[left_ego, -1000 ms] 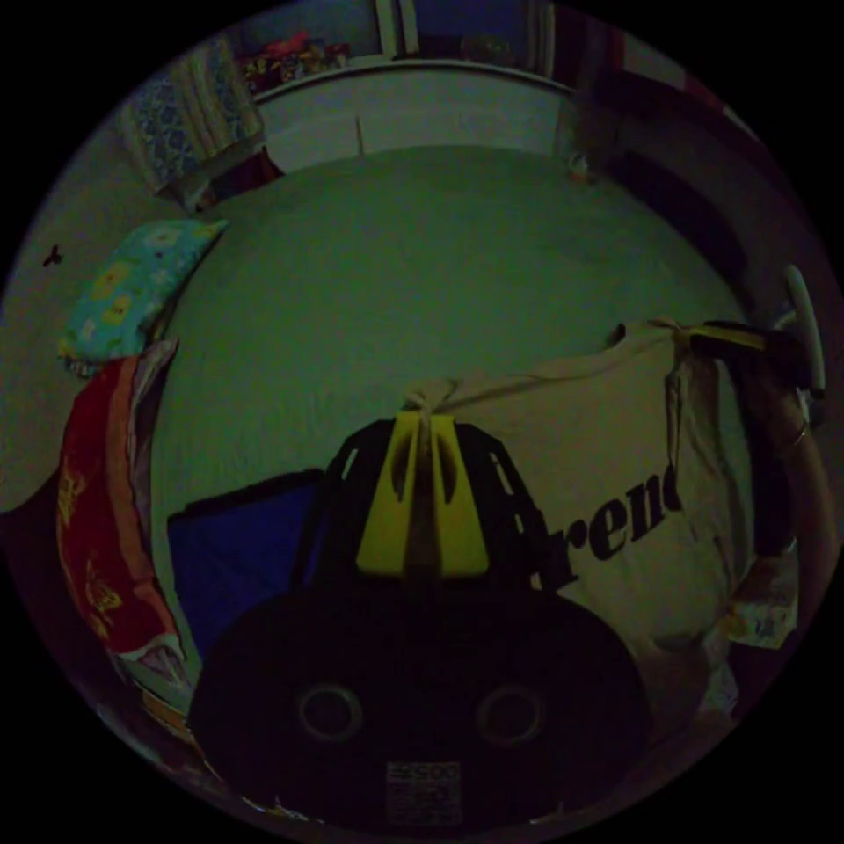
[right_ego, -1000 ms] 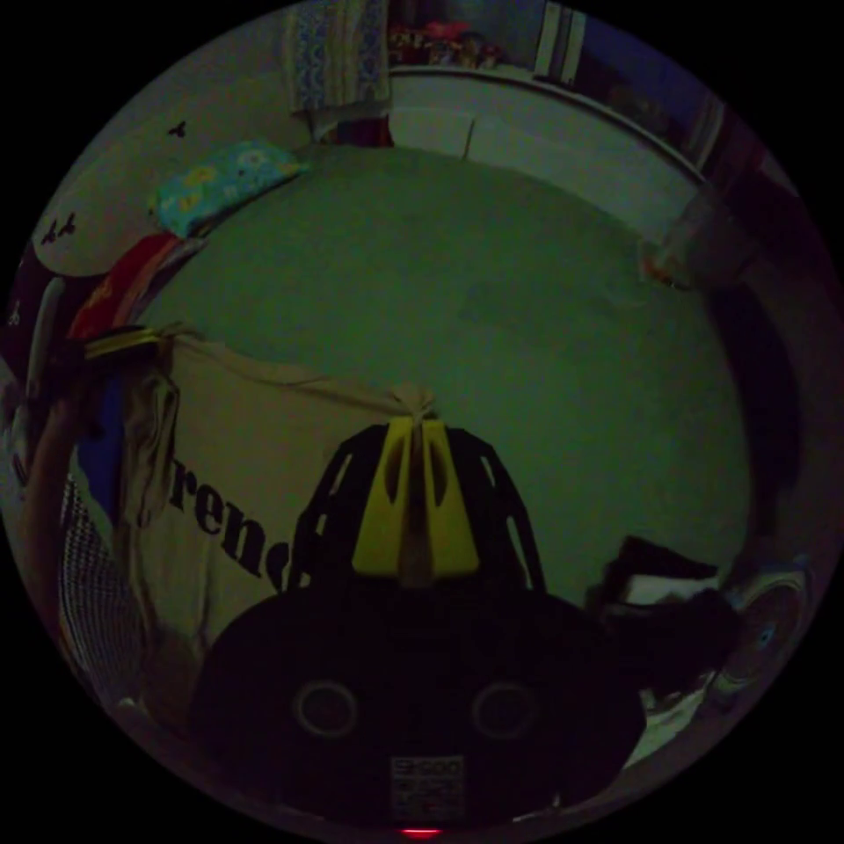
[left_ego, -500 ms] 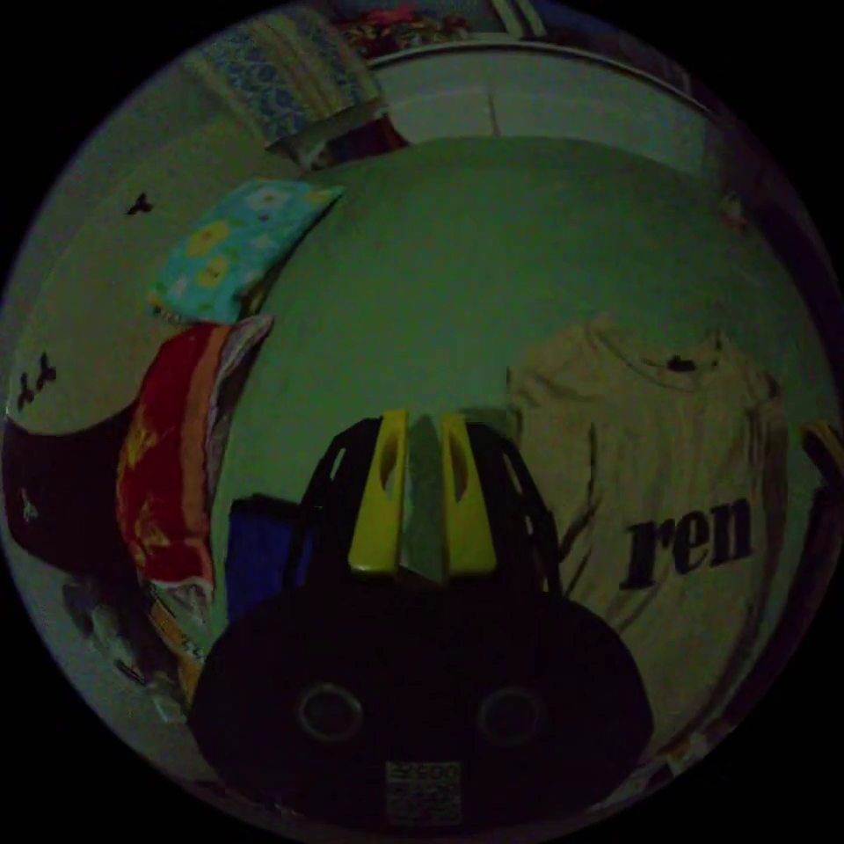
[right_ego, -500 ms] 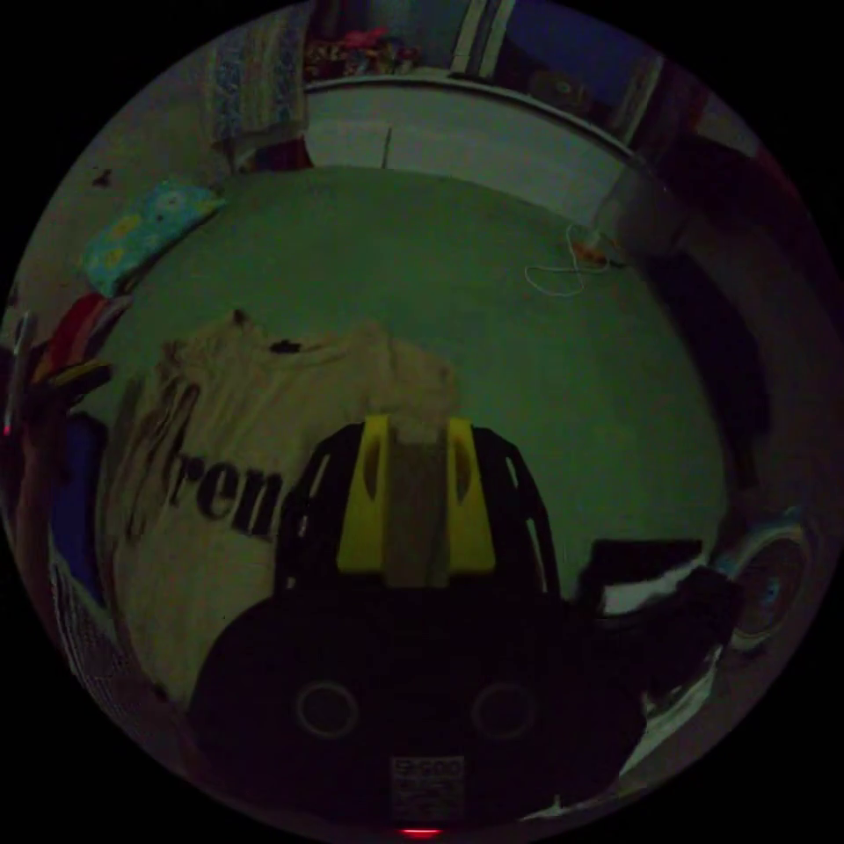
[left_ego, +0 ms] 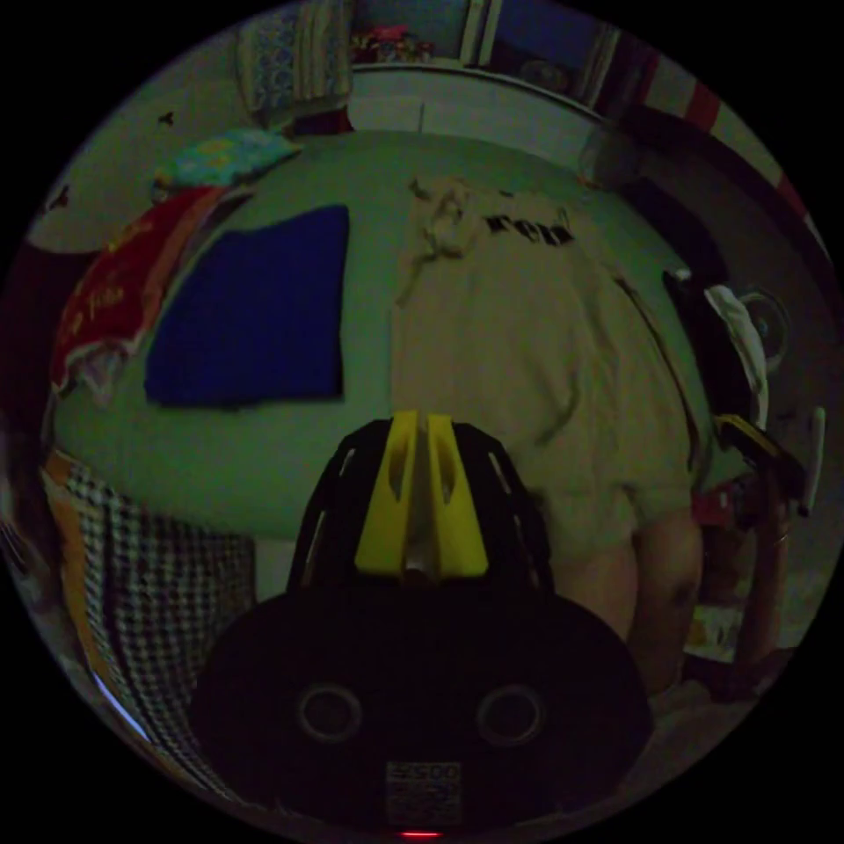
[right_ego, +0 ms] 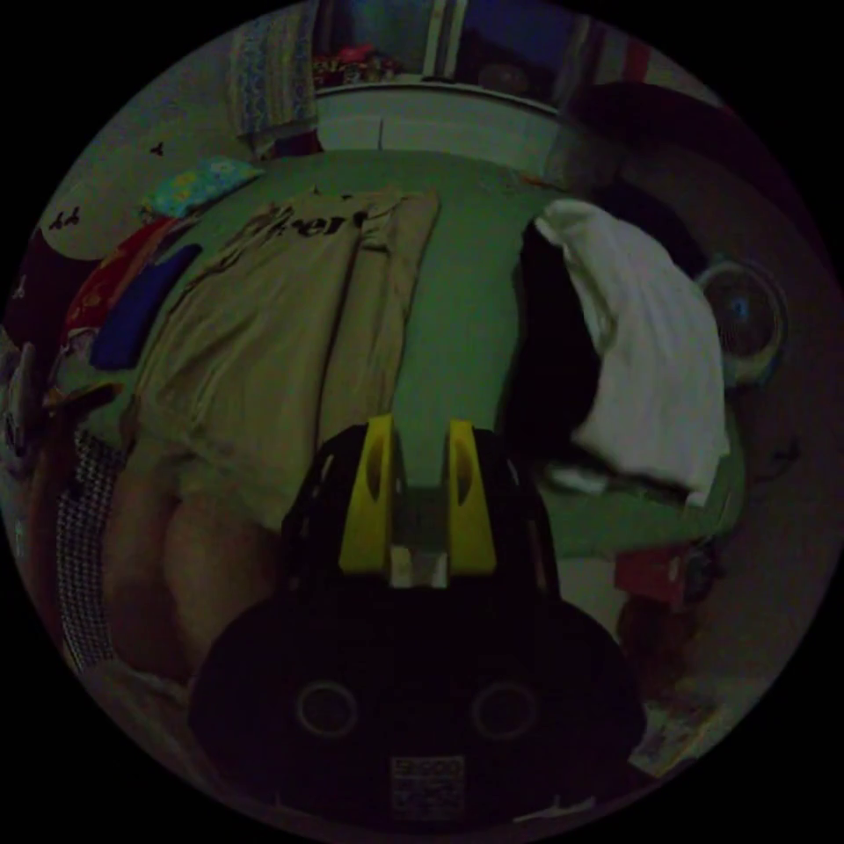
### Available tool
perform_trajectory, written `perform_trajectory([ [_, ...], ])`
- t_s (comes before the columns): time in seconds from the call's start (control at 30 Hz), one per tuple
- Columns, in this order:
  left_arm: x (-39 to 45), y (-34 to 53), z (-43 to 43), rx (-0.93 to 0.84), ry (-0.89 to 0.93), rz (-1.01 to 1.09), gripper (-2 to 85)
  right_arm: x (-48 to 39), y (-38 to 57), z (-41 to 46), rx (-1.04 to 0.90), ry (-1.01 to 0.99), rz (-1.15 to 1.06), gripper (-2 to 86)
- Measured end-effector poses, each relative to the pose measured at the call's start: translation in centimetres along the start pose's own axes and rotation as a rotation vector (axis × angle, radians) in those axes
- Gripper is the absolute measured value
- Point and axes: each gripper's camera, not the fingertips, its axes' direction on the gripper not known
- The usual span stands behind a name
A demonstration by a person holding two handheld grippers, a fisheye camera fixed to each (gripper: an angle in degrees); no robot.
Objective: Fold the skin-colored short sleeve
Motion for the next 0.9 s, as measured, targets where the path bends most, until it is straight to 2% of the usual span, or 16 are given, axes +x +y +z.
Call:
perform_trajectory([
  [0.2, -2.5, 9.8, 0.3, 0.015, 0.095, -0.031, 7.1, 0.8, 9.0, -1.1, 0.007, -0.101, 0.009, 11.5],
  [0.3, -3.4, 13.6, 0.6, 0.021, 0.151, -0.033, 11.1, 0.9, 11.8, -1.2, -0.026, 0.006, -0.012, 10.4],
  [0.4, -3.8, 16.8, 0.1, 0.03, 0.12, -0.031, 12.5, 1.8, 14.6, -2.7, -0.051, 0.042, 0.017, 6.2],
  [0.5, -3.9, 19.8, -0.6, 0.013, 0.038, -0.014, 10.0, 3.3, 17.7, -5.0, -0.044, -0.02, 0.037, -0.7],
  [0.63, -4.8, 23.6, -3.2, -0.012, 0.058, 0.031, 3.8, 5.5, 20.9, -9.6, 0.017, -0.061, 0.032, -1.6],
  [0.8, -7.5, 27.6, -9.2, 0.075, 0.108, 0.031, 2.2, 9.8, 24.7, -17.3, 0.102, -0.107, 0.044, -1.7],
  [0.9, -8.7, 30.0, -11.7, 0.086, 0.126, 0.033, 2.0, 11.6, 27.6, -18.2, 0.083, -0.075, 0.063, -1.7],
])
